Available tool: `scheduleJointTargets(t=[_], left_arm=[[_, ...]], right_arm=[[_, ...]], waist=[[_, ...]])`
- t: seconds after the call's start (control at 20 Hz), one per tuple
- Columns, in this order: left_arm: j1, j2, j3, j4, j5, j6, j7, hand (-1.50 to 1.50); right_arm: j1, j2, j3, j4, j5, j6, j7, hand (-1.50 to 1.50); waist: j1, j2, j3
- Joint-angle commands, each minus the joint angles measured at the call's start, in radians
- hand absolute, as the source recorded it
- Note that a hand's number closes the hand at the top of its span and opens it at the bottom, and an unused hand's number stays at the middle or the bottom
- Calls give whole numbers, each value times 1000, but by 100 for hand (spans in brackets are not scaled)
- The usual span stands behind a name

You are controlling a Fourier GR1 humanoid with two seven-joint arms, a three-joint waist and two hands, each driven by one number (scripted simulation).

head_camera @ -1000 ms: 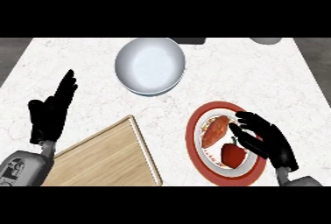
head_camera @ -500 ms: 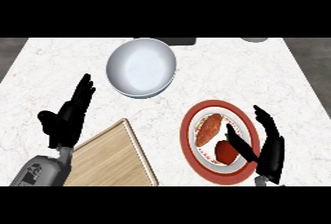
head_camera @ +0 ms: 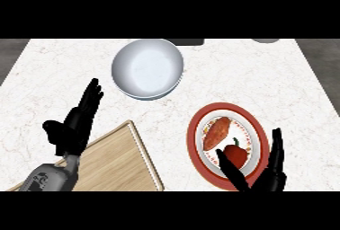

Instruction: Pick the bell pepper from the plate and place it in the bowl

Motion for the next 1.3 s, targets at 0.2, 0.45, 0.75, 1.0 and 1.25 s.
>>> scheduleJointTargets(t=[0.2,0.45,0.75,1.0,1.25], left_arm=[[24,-30,-27,-8,-23,-4,-20,0],[0,-22,-11,-31,-6,-17,24,0],[48,-38,-16,-10,-32,-30,-37,0],[58,-48,11,-41,-54,-47,-21,0],[2,-93,21,-4,-93,-49,18,0]], right_arm=[[124,42,-17,-227,314,213,421,-150],[79,42,10,-327,389,464,715,-150],[-61,42,31,-377,444,675,1030,-150],[-84,43,45,-310,396,639,1000,-150],[-7,42,113,-332,402,581,965,-150]], waist=[[11,7,1],[24,7,3],[33,6,5],[29,6,7],[24,5,7]])
